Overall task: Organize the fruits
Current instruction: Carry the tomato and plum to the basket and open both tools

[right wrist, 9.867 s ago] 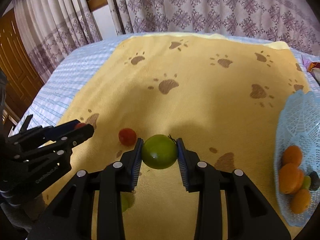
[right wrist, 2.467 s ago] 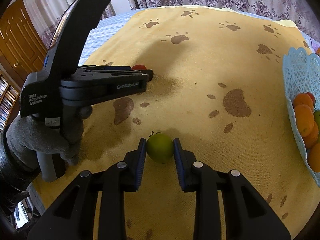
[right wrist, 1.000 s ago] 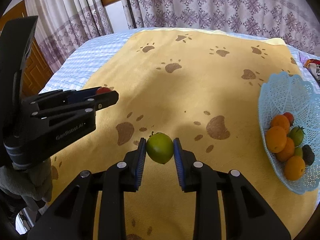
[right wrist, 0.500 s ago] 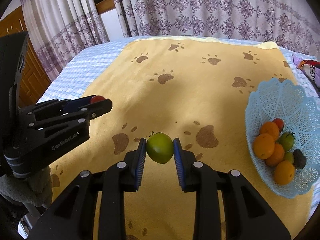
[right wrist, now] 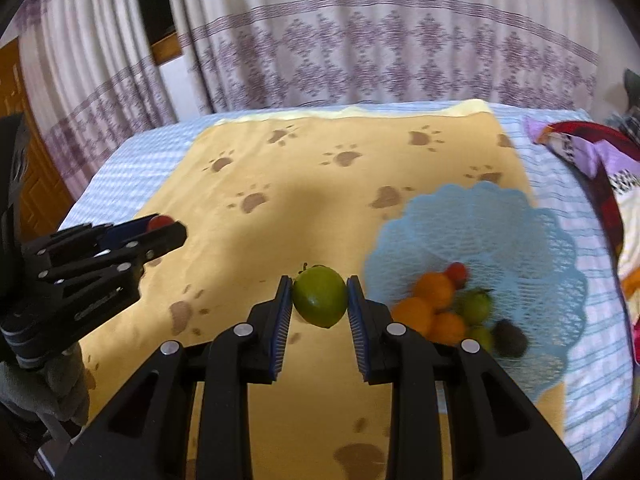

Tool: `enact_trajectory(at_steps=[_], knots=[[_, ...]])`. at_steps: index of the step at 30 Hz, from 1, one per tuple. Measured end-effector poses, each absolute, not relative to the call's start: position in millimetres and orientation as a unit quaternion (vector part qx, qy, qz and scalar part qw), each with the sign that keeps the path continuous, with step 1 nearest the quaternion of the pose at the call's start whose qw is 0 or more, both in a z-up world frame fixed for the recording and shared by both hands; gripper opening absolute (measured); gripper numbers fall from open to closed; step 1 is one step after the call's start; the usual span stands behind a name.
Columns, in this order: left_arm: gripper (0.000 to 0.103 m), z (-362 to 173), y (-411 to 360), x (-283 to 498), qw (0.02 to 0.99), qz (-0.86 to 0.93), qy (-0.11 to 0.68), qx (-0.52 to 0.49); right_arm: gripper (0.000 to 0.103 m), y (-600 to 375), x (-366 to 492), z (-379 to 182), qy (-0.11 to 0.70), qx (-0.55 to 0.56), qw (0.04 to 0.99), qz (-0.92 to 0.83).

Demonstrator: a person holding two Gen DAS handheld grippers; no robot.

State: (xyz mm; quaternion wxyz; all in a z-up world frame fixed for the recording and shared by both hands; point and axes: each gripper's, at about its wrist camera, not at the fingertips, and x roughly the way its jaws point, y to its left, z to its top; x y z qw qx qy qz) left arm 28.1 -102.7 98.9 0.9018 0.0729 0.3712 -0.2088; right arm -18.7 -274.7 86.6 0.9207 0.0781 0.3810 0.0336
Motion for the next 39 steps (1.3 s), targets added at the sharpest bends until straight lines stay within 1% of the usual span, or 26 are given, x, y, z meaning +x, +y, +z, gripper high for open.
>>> enact_trajectory(at_steps=[9,20,30,39], knots=[[0.028,102.3,-146.3,26.0,0.896,-0.235,0.365,0.088,0.028,-337.6,-32.3,85.4,0.372,0.115,0.921,-0.019],[0.028,95.3,-202.4,26.2,0.883,-0.28,0.364,0.095,0.028,-390.1,-43.1,77.5,0.364,0.162,0.915,-0.067],[0.028,71.7,-246.6,33.3,0.867,-0.308,0.379,0.102,0.029,-404.1,-35.2,60.6,0.377,0.171,0.906,-0.086],[0.028,52.3,-274.2,41.4,0.858,-0.312,0.391,0.113,0.029,-401.9,-34.2,61.1,0.369,0.144,0.913,-0.1]])
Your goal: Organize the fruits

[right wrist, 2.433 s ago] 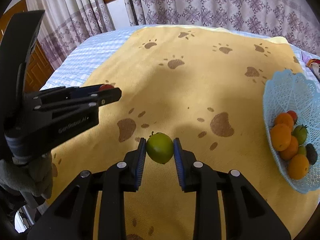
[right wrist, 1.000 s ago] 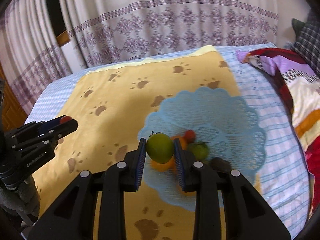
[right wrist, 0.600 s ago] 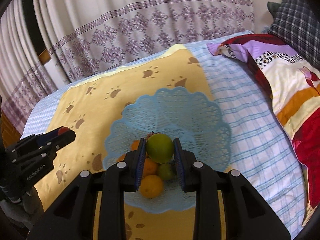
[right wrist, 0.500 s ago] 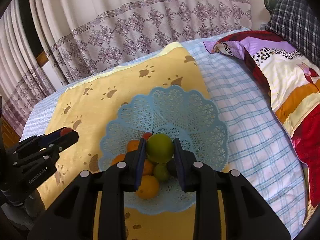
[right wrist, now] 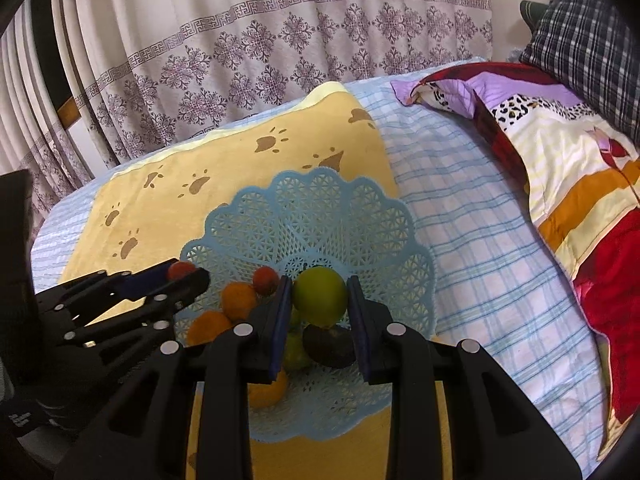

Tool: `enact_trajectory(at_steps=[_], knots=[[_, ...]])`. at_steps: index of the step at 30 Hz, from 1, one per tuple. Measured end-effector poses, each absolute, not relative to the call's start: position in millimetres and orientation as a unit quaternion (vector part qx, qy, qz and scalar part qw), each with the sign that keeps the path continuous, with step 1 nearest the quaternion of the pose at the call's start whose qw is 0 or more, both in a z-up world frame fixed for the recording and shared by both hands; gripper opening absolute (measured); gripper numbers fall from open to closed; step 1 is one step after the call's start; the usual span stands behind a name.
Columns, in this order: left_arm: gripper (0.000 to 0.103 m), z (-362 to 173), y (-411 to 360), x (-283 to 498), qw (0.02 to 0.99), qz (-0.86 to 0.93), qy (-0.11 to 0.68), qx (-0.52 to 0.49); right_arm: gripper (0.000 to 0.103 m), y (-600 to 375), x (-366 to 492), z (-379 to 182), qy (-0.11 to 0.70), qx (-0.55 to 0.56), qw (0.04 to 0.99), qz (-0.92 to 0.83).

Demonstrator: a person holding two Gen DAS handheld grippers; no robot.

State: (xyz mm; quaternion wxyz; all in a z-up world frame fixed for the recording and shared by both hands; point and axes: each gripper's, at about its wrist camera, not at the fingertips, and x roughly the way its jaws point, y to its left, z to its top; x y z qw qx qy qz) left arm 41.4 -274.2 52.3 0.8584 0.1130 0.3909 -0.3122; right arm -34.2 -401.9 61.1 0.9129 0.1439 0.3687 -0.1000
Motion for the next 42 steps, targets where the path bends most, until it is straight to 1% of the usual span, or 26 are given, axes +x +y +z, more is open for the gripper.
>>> enact_trajectory(at_steps=[9,10,11,13,18,19,20,22,25,27,28,29,31,33,36,38,39,40,41,42], knots=[[0.029,49.5,-281.1,42.5,0.858,-0.314,0.391,0.116,0.029,-400.9,-35.1,62.6,0.364,0.133,0.916,-0.107],[0.031,49.6,-281.6,42.2,0.857,-0.314,0.391,0.117,0.029,-401.0,-35.3,62.9,0.363,0.134,0.916,-0.107],[0.037,49.8,-281.0,42.1,0.858,-0.312,0.39,0.117,0.029,-401.2,-35.5,63.0,0.363,0.134,0.916,-0.108],[0.045,50.7,-279.3,41.8,0.861,-0.309,0.387,0.116,0.029,-401.5,-35.8,63.0,0.363,0.134,0.916,-0.109],[0.047,52.7,-272.4,44.3,0.864,-0.302,0.387,0.112,0.029,-401.8,-35.8,63.1,0.362,0.134,0.916,-0.108],[0.05,53.4,-270.9,44.6,0.865,-0.3,0.387,0.111,0.029,-401.5,-35.5,63.4,0.362,0.134,0.916,-0.108],[0.058,54.1,-269.1,44.8,0.866,-0.298,0.387,0.109,0.029,-401.7,-35.4,63.2,0.362,0.135,0.916,-0.107],[0.067,55.7,-265.4,45.0,0.869,-0.294,0.384,0.106,0.029,-402.0,-35.1,62.9,0.362,0.136,0.916,-0.109],[0.07,57.1,-261.2,45.6,0.87,-0.289,0.385,0.104,0.029,-402.4,-34.5,62.2,0.363,0.14,0.914,-0.112],[0.072,57.1,-257.9,46.6,0.871,-0.285,0.386,0.102,0.036,-403.3,-34.7,61.9,0.362,0.142,0.914,-0.114],[0.075,57.0,-256.9,46.8,0.871,-0.284,0.387,0.102,0.045,-403.7,-35.5,63.0,0.358,0.144,0.915,-0.115],[0.079,56.8,-255.5,47.2,0.872,-0.281,0.387,0.102,0.05,-403.9,-36.2,63.2,0.356,0.145,0.916,-0.115],[0.083,56.4,-253.0,47.4,0.874,-0.277,0.387,0.101,0.05,-403.9,-37.2,64.9,0.351,0.145,0.918,-0.115],[0.084,56.0,-251.0,47.5,0.873,-0.275,0.389,0.102,0.05,-404.4,-37.3,64.7,0.351,0.147,0.917,-0.116],[0.084,56.5,-249.1,48.0,0.873,-0.272,0.392,0.102,0.056,-404.9,-37.5,64.2,0.352,0.148,0.917,-0.118],[0.085,57.1,-248.4,48.1,0.873,-0.27,0.392,0.102,0.064,-404.9,-38.5,65.3,0.348,0.148,0.918,-0.121],[0.088,57.3,-248.0,48.1,0.874,-0.269,0.393,0.103,0.068,-404.8,-39.1,66.5,0.346,0.147,0.918,-0.123],[0.091,57.9,-247.2,47.4,0.875,-0.266,0.39,0.106,0.074,-404.7,-39.9,67.5,0.343,0.147,0.919,-0.125],[0.091,58.2,-246.8,46.7,0.877,-0.263,0.388,0.109,0.08,-404.9,-40.6,68.4,0.34,0.146,0.92,-0.127],[0.091,58.4,-246.5,45.8,0.878,-0.26,0.385,0.115,0.083,-405.4,-41.1,68.6,0.338,0.146,0.921,-0.128]])
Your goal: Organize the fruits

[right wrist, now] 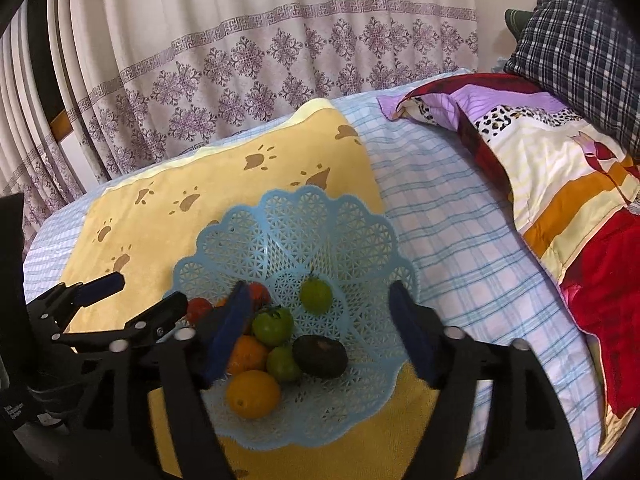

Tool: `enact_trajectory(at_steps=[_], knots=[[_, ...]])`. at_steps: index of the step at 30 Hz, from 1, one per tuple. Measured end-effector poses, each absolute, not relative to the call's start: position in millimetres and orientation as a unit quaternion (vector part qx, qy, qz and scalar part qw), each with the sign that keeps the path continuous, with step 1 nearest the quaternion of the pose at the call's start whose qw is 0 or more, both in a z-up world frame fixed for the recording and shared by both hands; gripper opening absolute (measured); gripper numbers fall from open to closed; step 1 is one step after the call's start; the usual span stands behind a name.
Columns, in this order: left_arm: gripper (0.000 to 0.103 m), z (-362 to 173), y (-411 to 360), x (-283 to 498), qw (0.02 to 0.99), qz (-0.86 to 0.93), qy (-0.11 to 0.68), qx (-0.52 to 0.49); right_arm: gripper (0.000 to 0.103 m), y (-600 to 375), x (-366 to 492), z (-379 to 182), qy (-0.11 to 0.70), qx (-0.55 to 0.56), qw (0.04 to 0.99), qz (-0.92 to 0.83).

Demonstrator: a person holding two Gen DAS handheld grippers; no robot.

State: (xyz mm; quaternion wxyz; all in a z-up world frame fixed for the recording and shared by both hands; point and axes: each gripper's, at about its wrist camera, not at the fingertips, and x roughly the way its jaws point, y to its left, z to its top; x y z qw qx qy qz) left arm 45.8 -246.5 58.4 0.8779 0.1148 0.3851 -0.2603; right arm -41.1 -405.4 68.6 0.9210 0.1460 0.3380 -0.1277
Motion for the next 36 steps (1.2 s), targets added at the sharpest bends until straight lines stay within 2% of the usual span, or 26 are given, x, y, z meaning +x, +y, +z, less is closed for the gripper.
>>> enact_trajectory(at_steps=[2,7,26,28,30,36], knots=[[0.091,58.2,-246.0,44.3,0.879,-0.256,0.382,0.125,0.093,-405.0,-41.7,69.2,0.336,0.142,0.922,-0.131],[0.091,58.8,-241.0,38.7,0.884,-0.241,0.374,0.144,0.098,-402.6,-40.9,70.3,0.341,0.132,0.921,-0.131],[0.091,79.5,-217.7,-7.5,0.904,-0.214,0.324,0.181,0.1,-366.2,-80.9,79.3,0.378,0.025,0.911,-0.162],[0.092,78.3,-217.6,-14.0,0.903,-0.216,0.323,0.184,0.1,-363.6,-87.0,77.8,0.38,0.022,0.911,-0.159],[0.096,76.1,-216.5,-18.1,0.902,-0.217,0.325,0.184,0.1,-361.5,-91.6,76.4,0.382,0.02,0.911,-0.156],[0.097,62.6,-216.0,-28.1,0.896,-0.216,0.34,0.189,0.1,-358.7,-105.2,65.0,0.385,0.015,0.908,-0.164]])
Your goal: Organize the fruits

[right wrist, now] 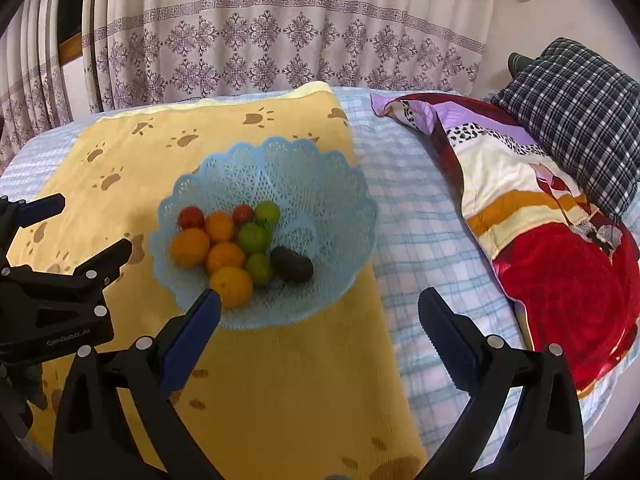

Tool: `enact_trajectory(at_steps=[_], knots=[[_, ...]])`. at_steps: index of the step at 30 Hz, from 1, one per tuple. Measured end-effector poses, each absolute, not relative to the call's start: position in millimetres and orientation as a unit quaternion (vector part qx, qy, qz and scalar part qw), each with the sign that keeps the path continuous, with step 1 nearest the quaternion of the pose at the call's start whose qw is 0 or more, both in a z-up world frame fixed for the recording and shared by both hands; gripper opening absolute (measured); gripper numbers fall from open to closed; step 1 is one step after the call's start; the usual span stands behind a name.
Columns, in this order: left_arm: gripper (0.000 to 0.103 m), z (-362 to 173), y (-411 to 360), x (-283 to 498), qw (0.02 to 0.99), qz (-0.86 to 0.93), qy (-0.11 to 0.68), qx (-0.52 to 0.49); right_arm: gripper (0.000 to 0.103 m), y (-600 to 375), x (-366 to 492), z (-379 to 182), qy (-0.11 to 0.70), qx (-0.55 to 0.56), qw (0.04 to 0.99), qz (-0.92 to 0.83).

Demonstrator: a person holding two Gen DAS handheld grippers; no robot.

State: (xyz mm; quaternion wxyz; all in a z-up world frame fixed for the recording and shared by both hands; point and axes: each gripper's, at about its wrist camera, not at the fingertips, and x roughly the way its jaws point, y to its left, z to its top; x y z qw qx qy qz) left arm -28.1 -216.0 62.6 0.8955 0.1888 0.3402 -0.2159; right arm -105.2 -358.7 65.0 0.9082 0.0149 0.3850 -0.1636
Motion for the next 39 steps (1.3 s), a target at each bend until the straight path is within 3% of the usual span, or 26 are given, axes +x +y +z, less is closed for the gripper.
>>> enact_trajectory(at_steps=[14,39], knots=[[0.097,37.5,-208.8,-30.5,0.885,-0.2,0.383,0.173,0.1,-349.8,-103.2,47.7,0.384,-0.014,0.907,-0.174],[0.097,33.8,-231.6,-24.6,0.888,-0.15,0.368,0.23,0.1,-348.3,-97.4,38.9,0.391,-0.034,0.899,-0.194]])
